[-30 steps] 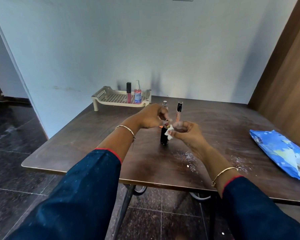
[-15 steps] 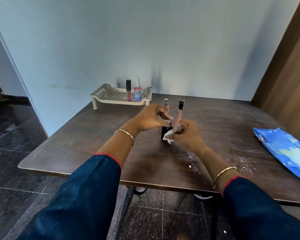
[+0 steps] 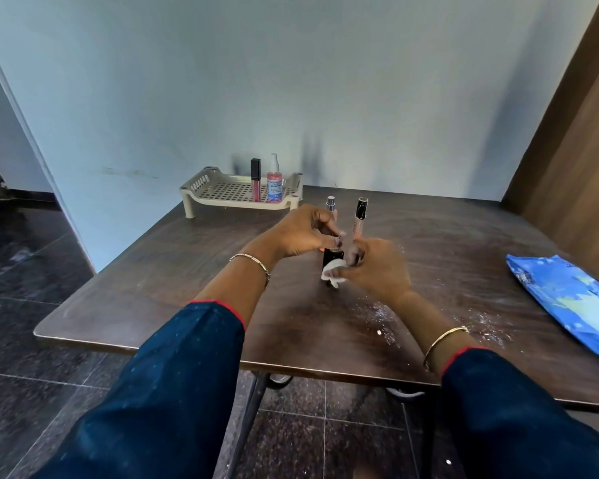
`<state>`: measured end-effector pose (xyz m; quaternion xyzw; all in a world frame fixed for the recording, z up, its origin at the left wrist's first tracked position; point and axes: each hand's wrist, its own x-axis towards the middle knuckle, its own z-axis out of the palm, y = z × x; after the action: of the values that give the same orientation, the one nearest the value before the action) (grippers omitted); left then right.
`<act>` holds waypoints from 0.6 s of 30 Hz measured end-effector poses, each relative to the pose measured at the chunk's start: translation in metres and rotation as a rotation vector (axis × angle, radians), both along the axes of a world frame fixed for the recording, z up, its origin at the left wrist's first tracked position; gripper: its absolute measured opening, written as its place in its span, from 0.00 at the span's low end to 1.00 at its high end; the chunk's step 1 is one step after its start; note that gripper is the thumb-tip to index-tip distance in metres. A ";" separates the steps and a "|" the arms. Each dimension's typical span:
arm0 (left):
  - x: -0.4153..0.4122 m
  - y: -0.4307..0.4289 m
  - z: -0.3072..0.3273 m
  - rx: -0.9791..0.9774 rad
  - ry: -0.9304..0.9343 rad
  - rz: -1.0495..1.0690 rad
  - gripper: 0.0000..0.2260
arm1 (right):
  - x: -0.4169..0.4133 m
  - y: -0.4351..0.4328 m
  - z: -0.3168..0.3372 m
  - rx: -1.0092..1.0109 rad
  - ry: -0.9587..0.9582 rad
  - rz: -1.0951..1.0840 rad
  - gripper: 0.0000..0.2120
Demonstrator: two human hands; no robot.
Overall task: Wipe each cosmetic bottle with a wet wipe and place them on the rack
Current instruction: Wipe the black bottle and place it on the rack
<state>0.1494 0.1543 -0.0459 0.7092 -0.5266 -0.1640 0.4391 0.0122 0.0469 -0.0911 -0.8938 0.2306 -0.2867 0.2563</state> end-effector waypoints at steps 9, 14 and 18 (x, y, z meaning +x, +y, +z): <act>0.000 0.001 0.001 0.006 0.026 -0.007 0.07 | -0.005 0.001 -0.009 -0.016 0.110 -0.088 0.17; -0.001 0.001 0.001 0.005 0.021 -0.001 0.07 | -0.003 0.004 -0.003 -0.069 0.144 -0.107 0.17; -0.002 0.002 0.003 0.018 0.048 -0.015 0.06 | 0.001 0.010 0.008 -0.077 0.070 -0.119 0.19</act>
<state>0.1476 0.1558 -0.0425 0.7048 -0.5198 -0.1891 0.4442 0.0127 0.0565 -0.0835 -0.8972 0.2811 -0.2786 0.1962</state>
